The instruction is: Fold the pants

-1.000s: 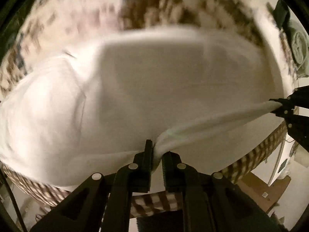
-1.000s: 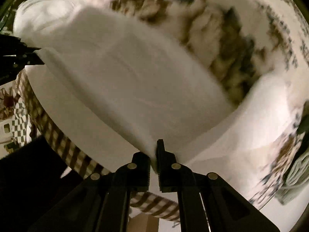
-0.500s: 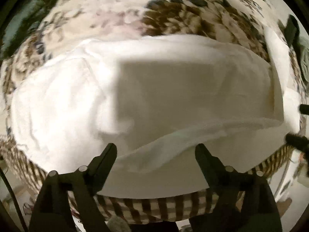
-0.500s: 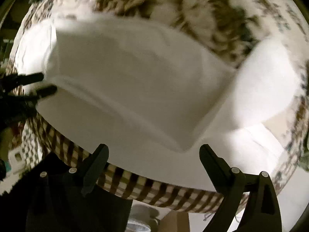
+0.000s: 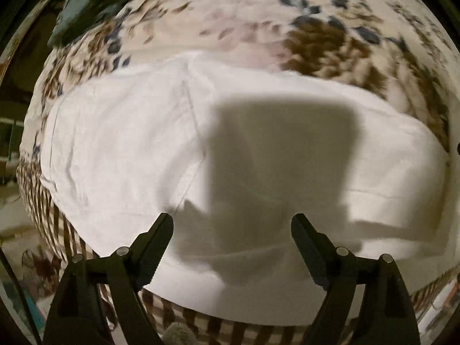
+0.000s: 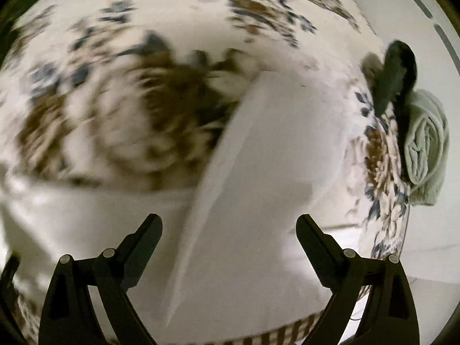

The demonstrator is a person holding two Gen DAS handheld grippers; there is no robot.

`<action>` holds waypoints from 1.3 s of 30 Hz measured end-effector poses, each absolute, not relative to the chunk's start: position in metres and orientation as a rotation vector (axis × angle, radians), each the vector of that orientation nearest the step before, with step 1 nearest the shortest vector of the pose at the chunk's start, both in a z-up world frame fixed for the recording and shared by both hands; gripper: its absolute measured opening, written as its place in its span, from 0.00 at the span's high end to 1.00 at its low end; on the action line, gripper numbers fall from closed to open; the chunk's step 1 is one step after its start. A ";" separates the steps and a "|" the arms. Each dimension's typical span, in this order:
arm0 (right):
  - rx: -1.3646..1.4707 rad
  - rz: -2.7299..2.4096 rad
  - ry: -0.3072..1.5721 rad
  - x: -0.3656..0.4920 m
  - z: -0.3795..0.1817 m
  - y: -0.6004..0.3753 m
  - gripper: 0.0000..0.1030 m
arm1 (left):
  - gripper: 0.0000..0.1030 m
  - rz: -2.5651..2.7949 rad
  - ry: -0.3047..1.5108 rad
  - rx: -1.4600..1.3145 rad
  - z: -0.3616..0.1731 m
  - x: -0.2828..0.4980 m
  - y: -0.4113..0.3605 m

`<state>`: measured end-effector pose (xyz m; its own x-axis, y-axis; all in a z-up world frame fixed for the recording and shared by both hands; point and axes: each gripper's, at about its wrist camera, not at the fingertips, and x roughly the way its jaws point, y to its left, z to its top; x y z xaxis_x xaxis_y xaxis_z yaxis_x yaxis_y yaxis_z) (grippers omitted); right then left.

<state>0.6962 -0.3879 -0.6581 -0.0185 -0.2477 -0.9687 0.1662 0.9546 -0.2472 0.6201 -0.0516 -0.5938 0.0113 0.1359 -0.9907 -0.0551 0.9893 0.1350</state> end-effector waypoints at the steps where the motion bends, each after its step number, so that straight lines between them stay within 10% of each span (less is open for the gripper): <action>1: -0.036 -0.351 1.565 0.703 -0.668 -0.394 0.08 | 0.19 0.159 1.548 0.059 -0.597 0.620 -0.049; 13: 0.136 -0.498 1.637 0.729 -0.722 -0.427 0.19 | 0.19 0.134 1.520 -0.089 -0.623 0.605 -0.016; 19: 0.120 -0.487 1.579 0.725 -0.709 -0.406 0.94 | 0.19 0.072 1.510 -0.101 -0.630 0.593 0.002; 28: 0.347 -0.741 1.361 0.604 -0.630 -0.458 0.95 | 0.19 0.066 1.510 -0.116 -0.631 0.575 0.028; 37: 0.942 -0.792 1.373 0.482 -0.710 -0.525 0.91 | 0.19 0.082 1.514 -0.098 -0.644 0.570 0.011; 39: 1.103 -0.800 1.277 0.462 -0.709 -0.536 0.78 | 0.19 0.085 1.513 -0.097 -0.644 0.570 0.011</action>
